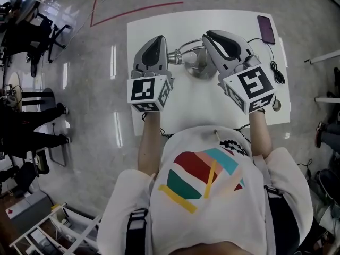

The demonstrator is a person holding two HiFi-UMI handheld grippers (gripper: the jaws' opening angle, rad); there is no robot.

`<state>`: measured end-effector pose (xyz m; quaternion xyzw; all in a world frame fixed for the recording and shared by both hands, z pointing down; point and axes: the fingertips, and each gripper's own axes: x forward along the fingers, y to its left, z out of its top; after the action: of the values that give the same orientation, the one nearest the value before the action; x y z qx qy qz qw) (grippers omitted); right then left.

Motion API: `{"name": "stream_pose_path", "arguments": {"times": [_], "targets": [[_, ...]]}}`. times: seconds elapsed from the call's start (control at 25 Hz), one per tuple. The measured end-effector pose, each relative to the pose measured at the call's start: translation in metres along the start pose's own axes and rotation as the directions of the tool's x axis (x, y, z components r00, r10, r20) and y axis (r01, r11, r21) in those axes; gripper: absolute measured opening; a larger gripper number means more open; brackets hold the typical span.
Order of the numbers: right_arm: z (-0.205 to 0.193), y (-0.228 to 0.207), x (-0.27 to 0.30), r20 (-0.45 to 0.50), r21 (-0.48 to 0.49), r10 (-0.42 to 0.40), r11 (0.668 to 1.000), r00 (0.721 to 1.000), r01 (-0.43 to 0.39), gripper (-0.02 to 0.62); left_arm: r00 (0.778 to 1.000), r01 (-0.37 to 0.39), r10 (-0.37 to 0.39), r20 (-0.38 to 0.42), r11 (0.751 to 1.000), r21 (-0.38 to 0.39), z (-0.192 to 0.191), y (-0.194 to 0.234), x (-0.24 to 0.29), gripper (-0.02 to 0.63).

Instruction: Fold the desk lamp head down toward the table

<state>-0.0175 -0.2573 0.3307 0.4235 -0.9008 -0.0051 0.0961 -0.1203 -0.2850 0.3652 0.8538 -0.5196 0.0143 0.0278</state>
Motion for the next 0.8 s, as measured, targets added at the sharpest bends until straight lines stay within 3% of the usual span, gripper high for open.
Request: {"name": "stream_pose_path", "arguments": {"times": [0.16,0.32,0.8], "targets": [[-0.004,0.001,-0.007,0.036,0.086,-0.023,0.996,0.999,0.02,0.037,0.996,-0.036,0.04,0.076,0.998,-0.058,0.028,-0.009,-0.011,0.044],[-0.005,-0.005,-0.015,0.06,0.163,-0.035,0.986,0.998,0.025,0.037,0.994,-0.04,0.043,0.096,0.999,-0.034,0.042,-0.016,-0.018,0.044],[-0.022,-0.003,-0.013,-0.02,0.06,-0.056,0.997,0.998,0.057,0.035,0.997,-0.03,0.031,0.074,1.0,-0.01,0.041,-0.017,-0.019,0.044]]}}
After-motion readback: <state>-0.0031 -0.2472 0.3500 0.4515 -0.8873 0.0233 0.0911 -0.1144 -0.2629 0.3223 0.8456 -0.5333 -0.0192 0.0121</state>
